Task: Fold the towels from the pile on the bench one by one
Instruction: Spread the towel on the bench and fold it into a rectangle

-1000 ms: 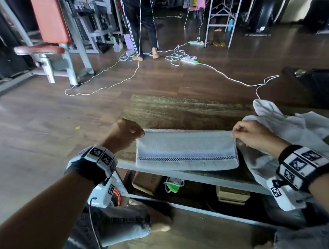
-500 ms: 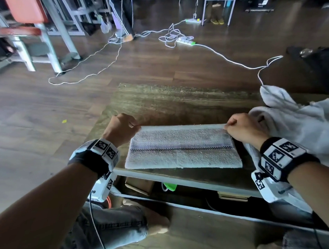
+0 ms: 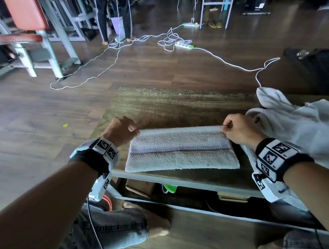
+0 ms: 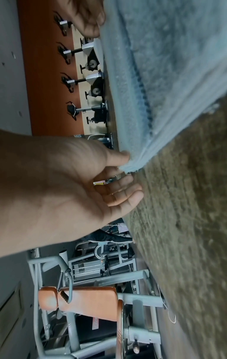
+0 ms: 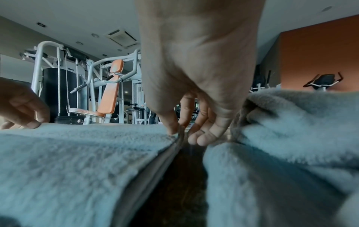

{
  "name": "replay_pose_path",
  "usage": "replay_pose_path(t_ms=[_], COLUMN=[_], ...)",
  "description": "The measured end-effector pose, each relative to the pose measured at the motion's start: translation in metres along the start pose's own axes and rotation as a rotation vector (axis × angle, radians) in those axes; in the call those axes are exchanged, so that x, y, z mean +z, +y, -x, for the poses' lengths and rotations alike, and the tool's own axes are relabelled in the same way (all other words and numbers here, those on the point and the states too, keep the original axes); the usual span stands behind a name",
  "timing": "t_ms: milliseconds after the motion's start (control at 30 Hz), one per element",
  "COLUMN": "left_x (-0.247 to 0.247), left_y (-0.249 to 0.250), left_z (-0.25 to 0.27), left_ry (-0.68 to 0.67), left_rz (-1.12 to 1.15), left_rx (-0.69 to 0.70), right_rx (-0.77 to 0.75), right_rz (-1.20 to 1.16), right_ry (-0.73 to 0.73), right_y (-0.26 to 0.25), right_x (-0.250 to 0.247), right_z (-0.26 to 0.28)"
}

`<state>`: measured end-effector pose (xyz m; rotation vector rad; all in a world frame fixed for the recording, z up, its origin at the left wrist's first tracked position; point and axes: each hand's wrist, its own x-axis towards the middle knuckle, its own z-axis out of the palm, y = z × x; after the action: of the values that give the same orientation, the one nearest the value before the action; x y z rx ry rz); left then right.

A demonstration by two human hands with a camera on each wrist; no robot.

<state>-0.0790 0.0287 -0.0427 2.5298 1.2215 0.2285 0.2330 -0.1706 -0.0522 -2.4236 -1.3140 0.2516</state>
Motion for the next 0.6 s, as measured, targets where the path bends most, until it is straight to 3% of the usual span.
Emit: replay_pose_path(t_ms=[200, 367, 467, 533, 600], left_x=[-0.048, -0.088, -0.084, -0.065, -0.040], left_y=[0.015, 0.032, 0.037, 0.027, 0.013], left_z=[0.002, 0.019, 0.046, 0.065, 0.083], left_ry=[0.103, 0.365, 0.439, 0.357, 0.174], left_rz=[0.049, 0.145, 0.226, 0.225, 0.195], left_rx=[0.053, 0.140, 0.162, 0.192, 0.168], right_rx=[-0.010, -0.110, -0.211, -0.229, -0.162], right_rz=[-0.156, -0.257, -0.330, -0.288, -0.205], right_ry=[0.098, 0.381, 0.477, 0.344, 0.029], right_y=[-0.010, -0.022, -0.014, 0.002, 0.018], right_x=[-0.042, -0.079, -0.083, -0.076, -0.067], right_z=[0.006, 0.034, 0.061, 0.078, 0.093])
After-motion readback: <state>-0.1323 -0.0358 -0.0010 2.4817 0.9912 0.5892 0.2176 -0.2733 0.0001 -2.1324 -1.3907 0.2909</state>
